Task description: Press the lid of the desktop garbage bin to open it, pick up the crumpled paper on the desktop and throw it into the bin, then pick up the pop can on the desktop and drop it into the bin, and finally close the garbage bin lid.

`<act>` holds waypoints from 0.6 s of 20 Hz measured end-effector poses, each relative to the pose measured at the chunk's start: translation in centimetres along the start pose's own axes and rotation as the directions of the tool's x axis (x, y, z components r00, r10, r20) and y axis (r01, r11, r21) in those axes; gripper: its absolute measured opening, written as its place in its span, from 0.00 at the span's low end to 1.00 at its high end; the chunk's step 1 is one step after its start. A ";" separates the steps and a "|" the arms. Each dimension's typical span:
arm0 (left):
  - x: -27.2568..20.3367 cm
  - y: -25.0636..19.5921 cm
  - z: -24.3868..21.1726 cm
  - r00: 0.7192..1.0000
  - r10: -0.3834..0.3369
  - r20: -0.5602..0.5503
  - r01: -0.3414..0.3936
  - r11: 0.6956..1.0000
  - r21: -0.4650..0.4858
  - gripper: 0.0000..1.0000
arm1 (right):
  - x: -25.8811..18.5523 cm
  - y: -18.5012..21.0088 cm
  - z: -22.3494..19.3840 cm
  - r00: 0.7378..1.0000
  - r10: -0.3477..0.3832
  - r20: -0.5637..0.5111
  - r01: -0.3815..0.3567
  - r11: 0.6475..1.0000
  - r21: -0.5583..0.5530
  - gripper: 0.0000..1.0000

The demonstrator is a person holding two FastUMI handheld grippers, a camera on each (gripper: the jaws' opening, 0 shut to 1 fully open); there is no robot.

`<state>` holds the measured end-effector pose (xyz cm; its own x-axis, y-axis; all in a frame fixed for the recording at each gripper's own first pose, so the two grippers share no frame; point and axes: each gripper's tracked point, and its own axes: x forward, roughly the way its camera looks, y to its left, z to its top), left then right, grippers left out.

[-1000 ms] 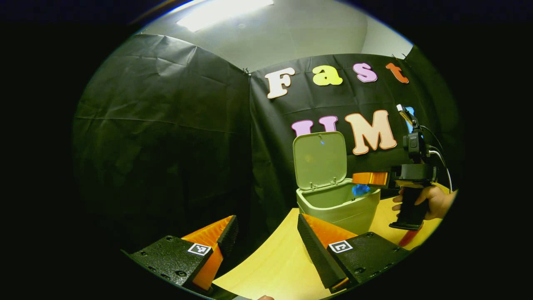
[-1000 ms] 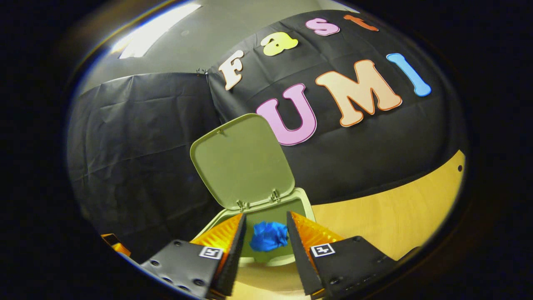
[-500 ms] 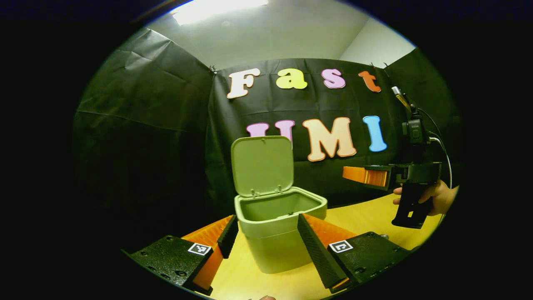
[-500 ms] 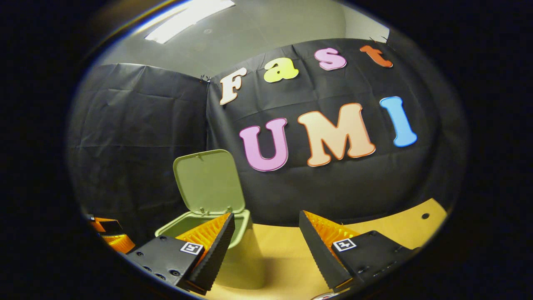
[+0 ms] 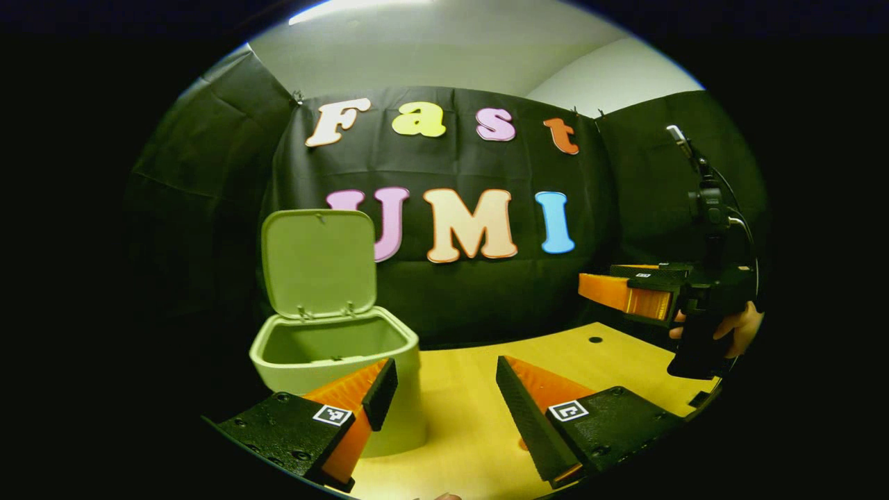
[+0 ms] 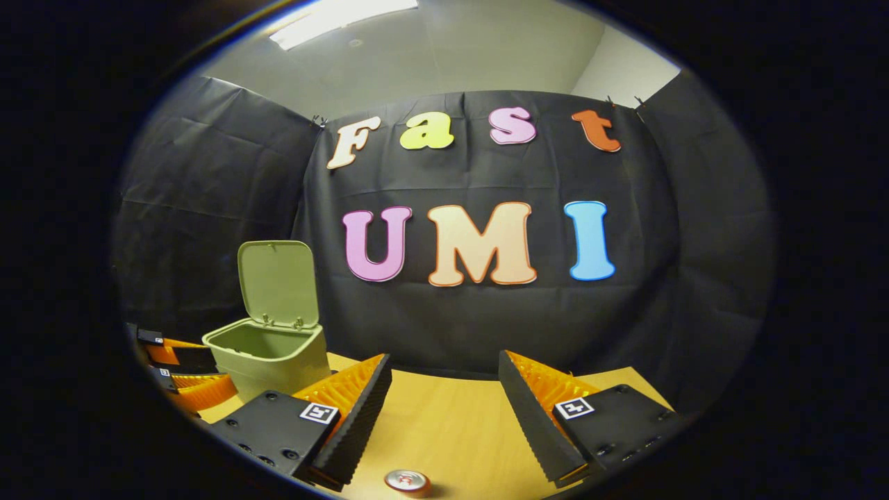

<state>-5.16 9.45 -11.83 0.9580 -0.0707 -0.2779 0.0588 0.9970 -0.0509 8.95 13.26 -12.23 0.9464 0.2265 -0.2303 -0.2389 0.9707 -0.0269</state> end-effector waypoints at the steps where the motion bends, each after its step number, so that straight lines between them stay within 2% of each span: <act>1: 0.6 -1.4 -0.8 0.999 -0.033 -0.022 0.032 0.999 -0.018 0.87 | -0.8 -1.3 -0.5 1.000 -0.022 -0.014 0.022 1.000 -0.007 0.94; 3: 1.9 -4.0 -2.6 0.994 -0.091 -0.065 0.088 0.995 -0.042 0.87 | -2.5 -4.0 -2.2 0.996 -0.064 -0.057 0.064 0.998 -0.006 0.97; 6: 3.6 -6.7 -5.7 0.981 -0.139 -0.134 0.133 0.990 -0.055 0.87 | -4.9 -8.1 -4.8 0.984 -0.122 -0.131 0.124 0.992 0.007 0.98; 12: 6.1 -10.4 -13.0 0.939 -0.189 -0.287 0.171 0.981 -0.088 0.86 | -9.6 -14.7 -8.3 0.945 -0.231 -0.230 0.242 0.970 0.017 0.98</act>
<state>-3.62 -1.79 -25.48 0.8079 -0.2643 -0.5267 0.1966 0.9635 -0.1819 1.55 -3.86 -17.73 0.8996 -0.0290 -0.4357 0.0008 0.9979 -0.0649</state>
